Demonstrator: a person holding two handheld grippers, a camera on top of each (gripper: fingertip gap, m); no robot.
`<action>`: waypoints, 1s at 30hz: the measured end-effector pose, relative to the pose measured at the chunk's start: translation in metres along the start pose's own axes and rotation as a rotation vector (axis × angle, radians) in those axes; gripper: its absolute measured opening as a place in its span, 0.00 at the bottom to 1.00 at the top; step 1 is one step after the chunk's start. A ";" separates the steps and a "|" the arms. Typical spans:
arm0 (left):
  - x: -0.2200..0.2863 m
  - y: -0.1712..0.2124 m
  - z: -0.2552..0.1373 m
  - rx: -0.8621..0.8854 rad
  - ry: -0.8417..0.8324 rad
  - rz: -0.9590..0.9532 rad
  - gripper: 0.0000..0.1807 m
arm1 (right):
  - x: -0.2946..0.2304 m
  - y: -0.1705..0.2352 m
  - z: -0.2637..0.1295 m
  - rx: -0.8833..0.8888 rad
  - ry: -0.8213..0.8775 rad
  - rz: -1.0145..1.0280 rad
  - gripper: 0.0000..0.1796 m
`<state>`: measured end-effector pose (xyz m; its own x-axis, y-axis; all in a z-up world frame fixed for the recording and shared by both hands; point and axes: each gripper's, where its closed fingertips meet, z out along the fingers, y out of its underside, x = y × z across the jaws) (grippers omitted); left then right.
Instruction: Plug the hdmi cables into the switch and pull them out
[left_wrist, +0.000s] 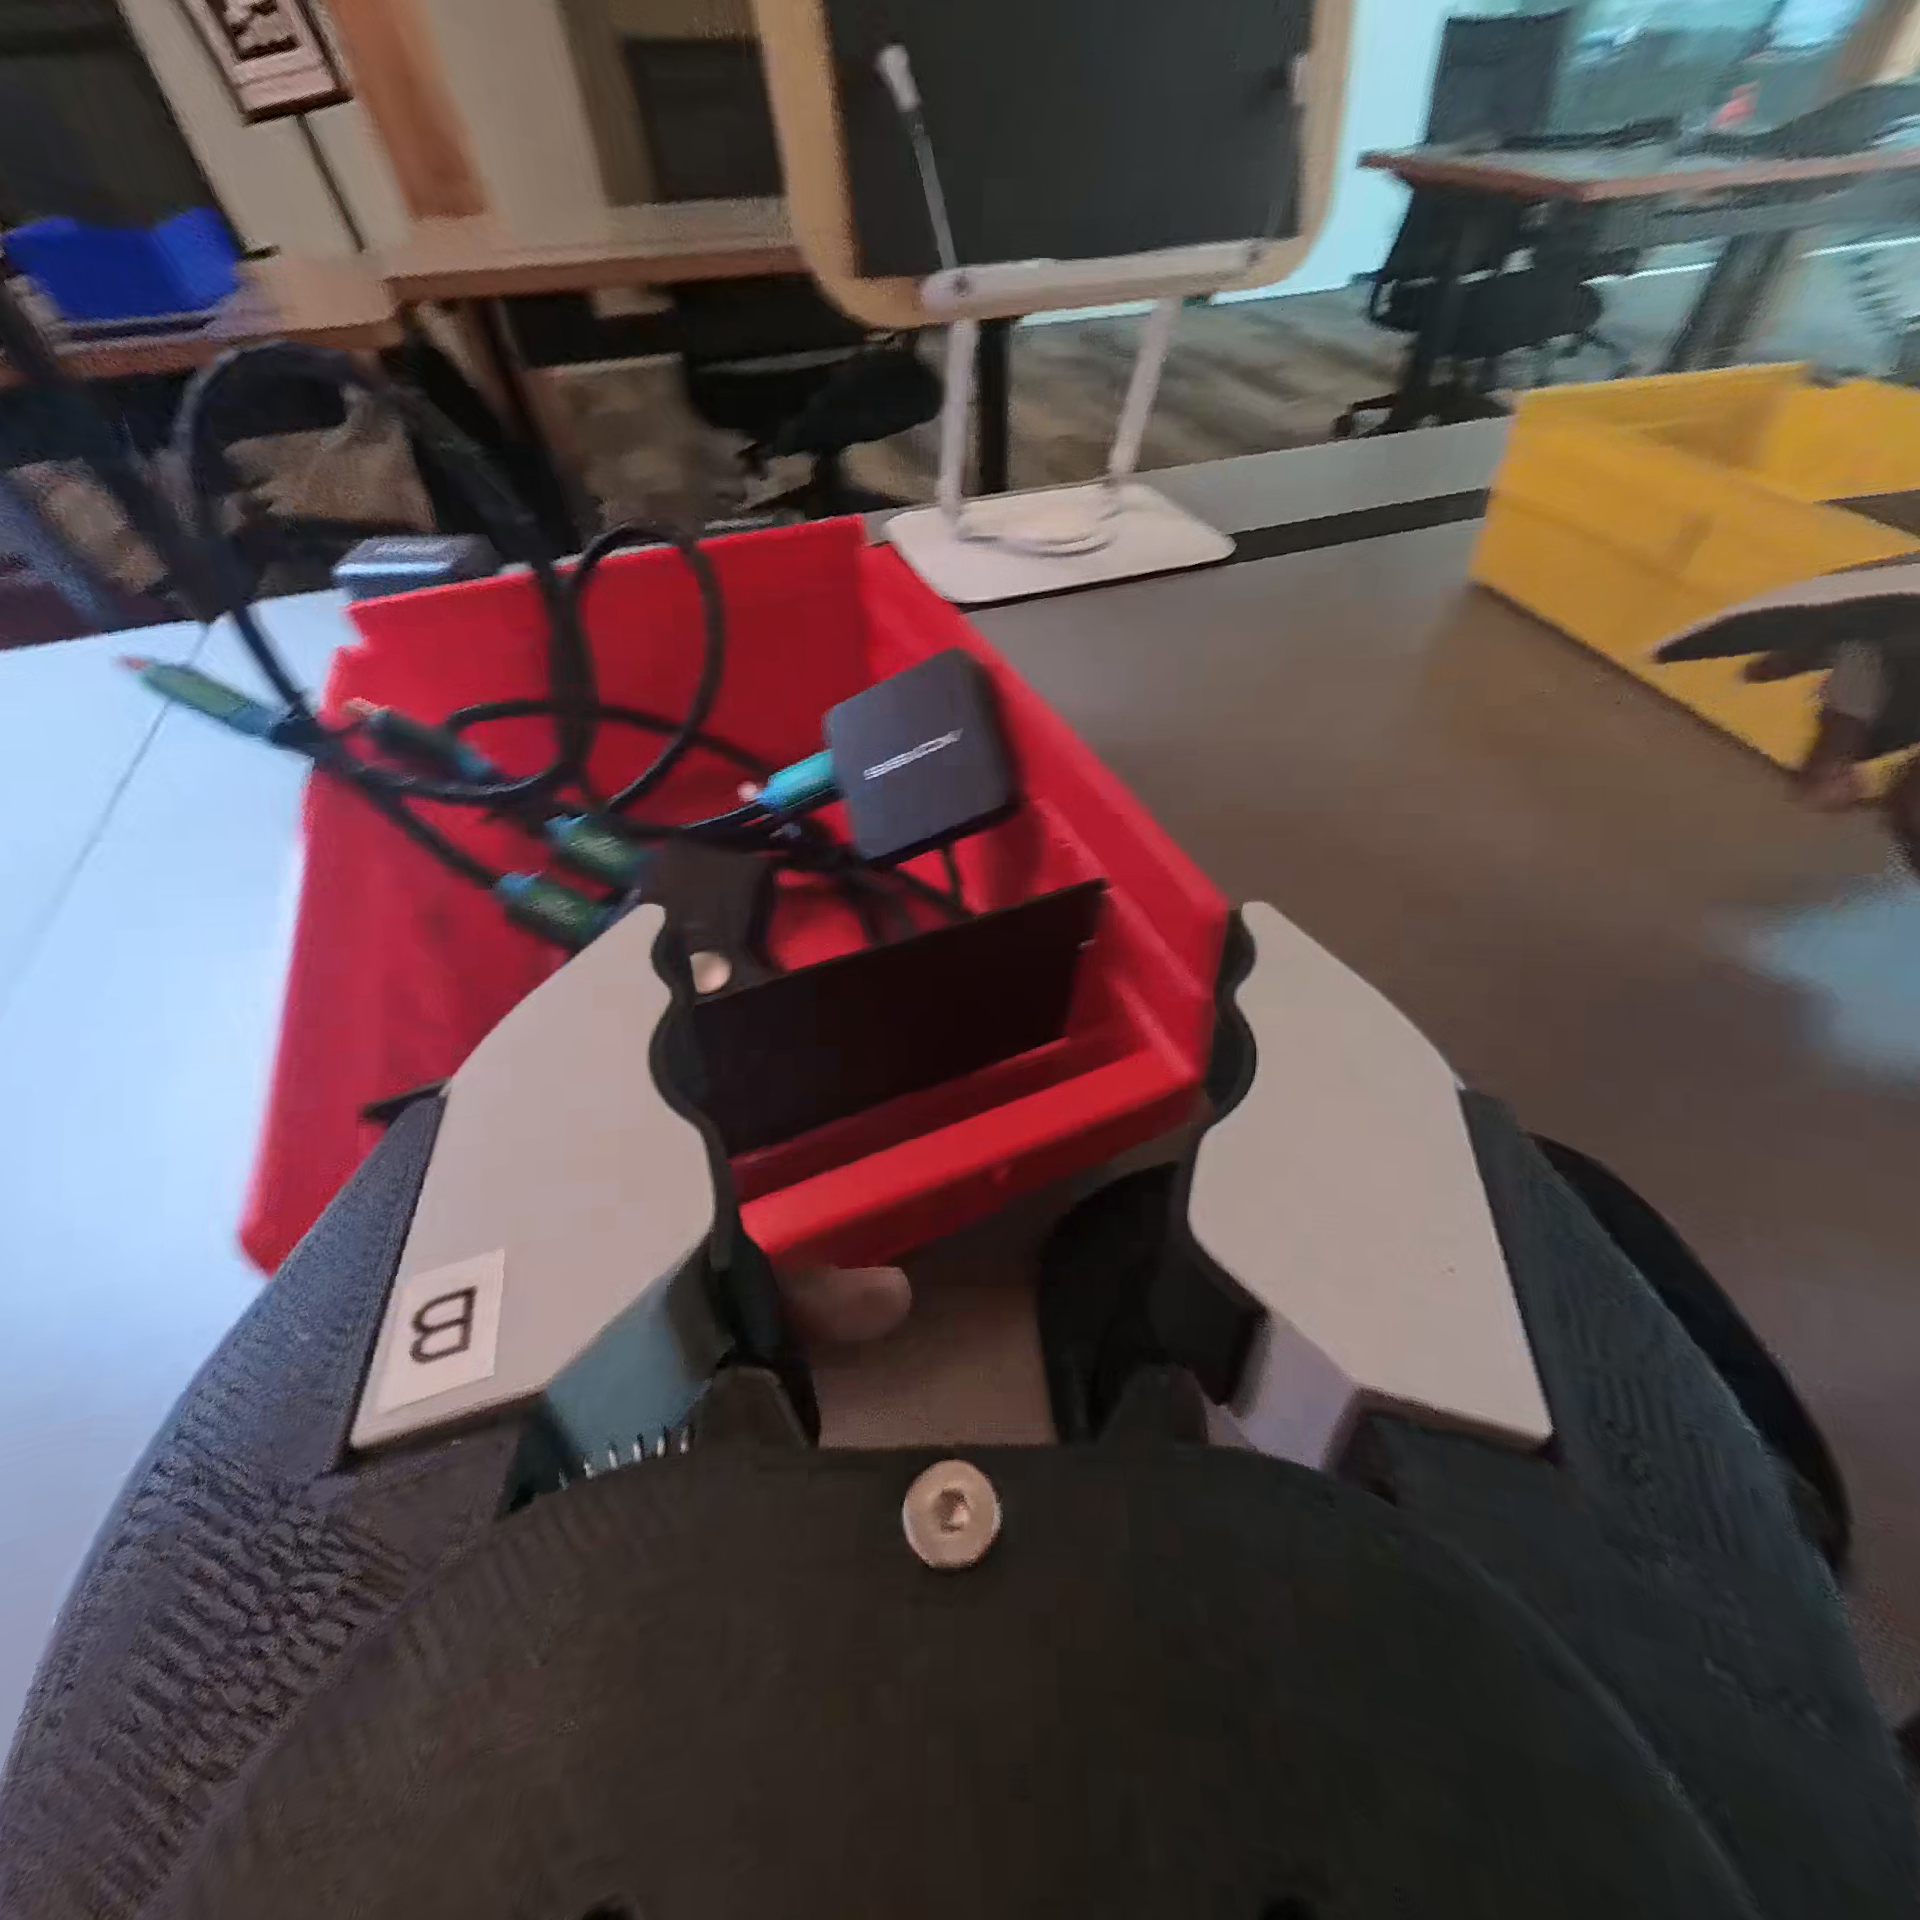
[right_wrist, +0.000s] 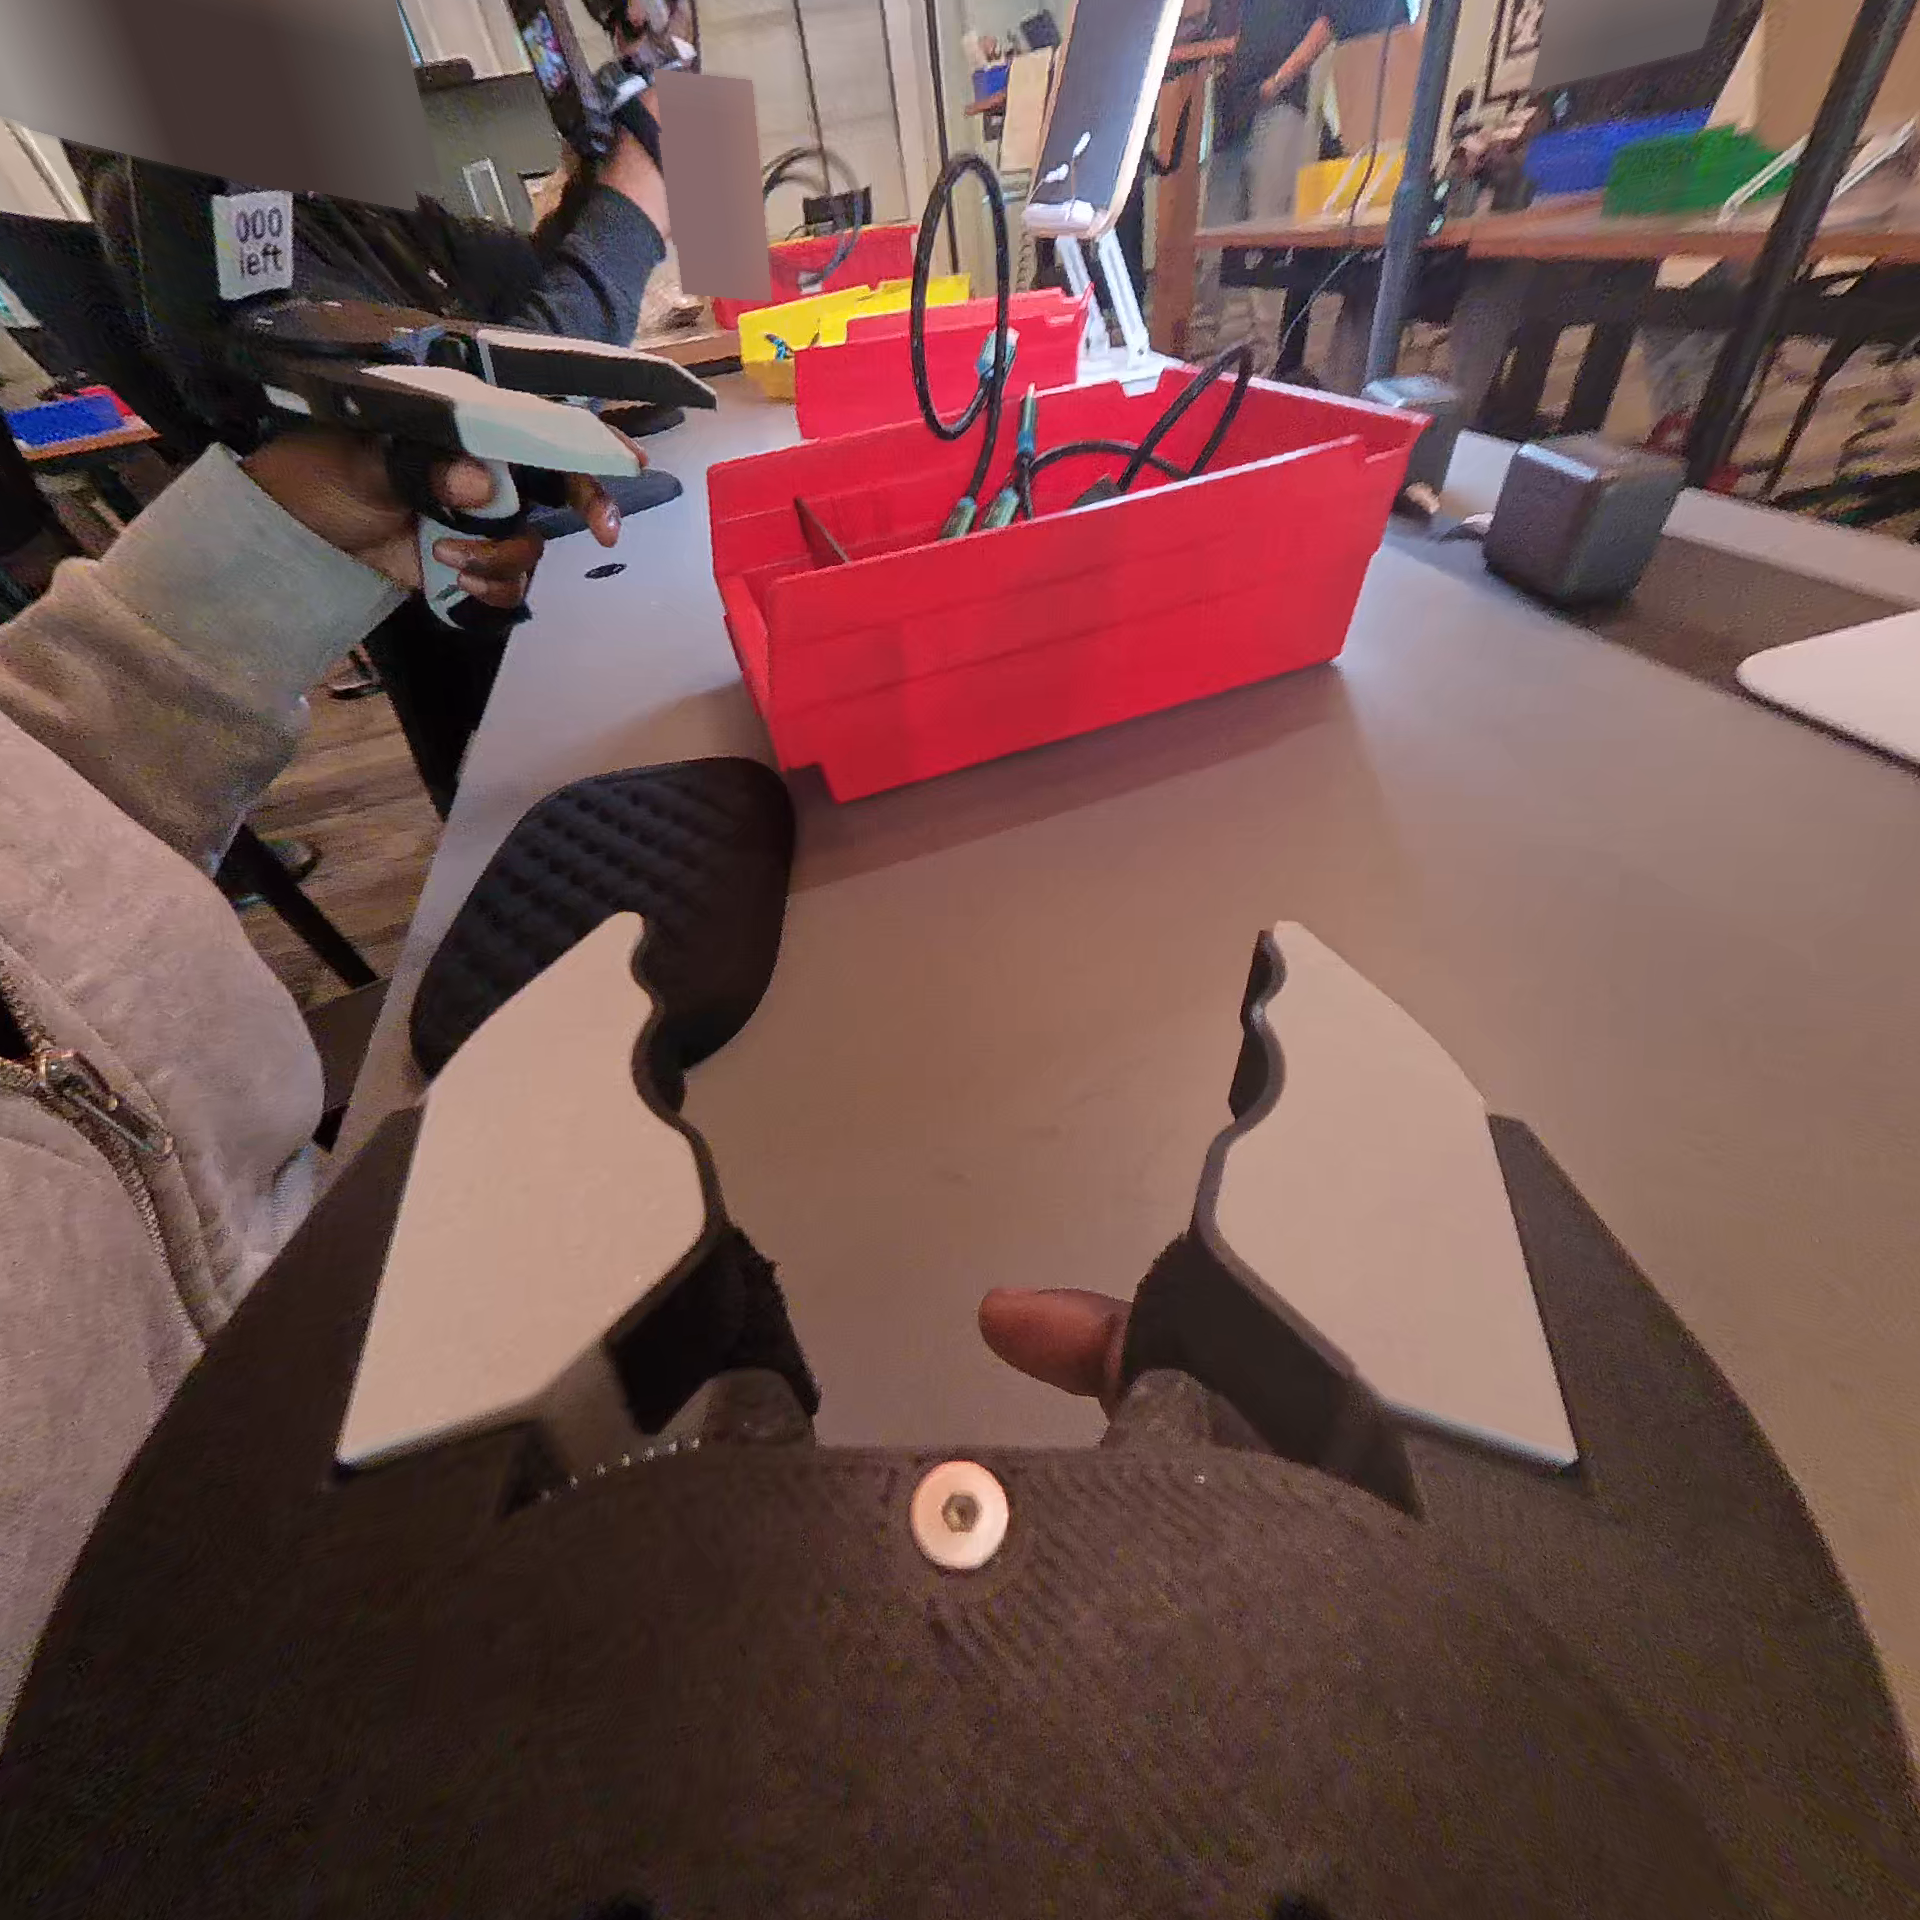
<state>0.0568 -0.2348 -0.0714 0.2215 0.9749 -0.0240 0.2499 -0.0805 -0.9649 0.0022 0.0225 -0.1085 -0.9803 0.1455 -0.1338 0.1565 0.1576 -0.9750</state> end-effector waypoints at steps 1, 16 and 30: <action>-0.009 0.002 0.001 -0.025 -0.019 -0.003 0.51 | 0.001 -0.003 -0.001 0.011 0.015 -0.019 0.57; -0.006 0.005 0.114 -0.388 0.414 0.889 0.43 | -0.009 0.005 0.025 -0.022 -0.052 -0.066 0.53; -0.009 0.050 0.168 -0.523 0.492 1.108 0.42 | -0.006 0.007 0.023 0.002 -0.052 -0.079 0.49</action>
<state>-0.0913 -0.2124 -0.1631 0.8324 0.1728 -0.5265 0.0230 -0.9601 -0.2787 0.0067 0.0005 -0.1182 -0.9946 0.0814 -0.0651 0.0778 0.1644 -0.9833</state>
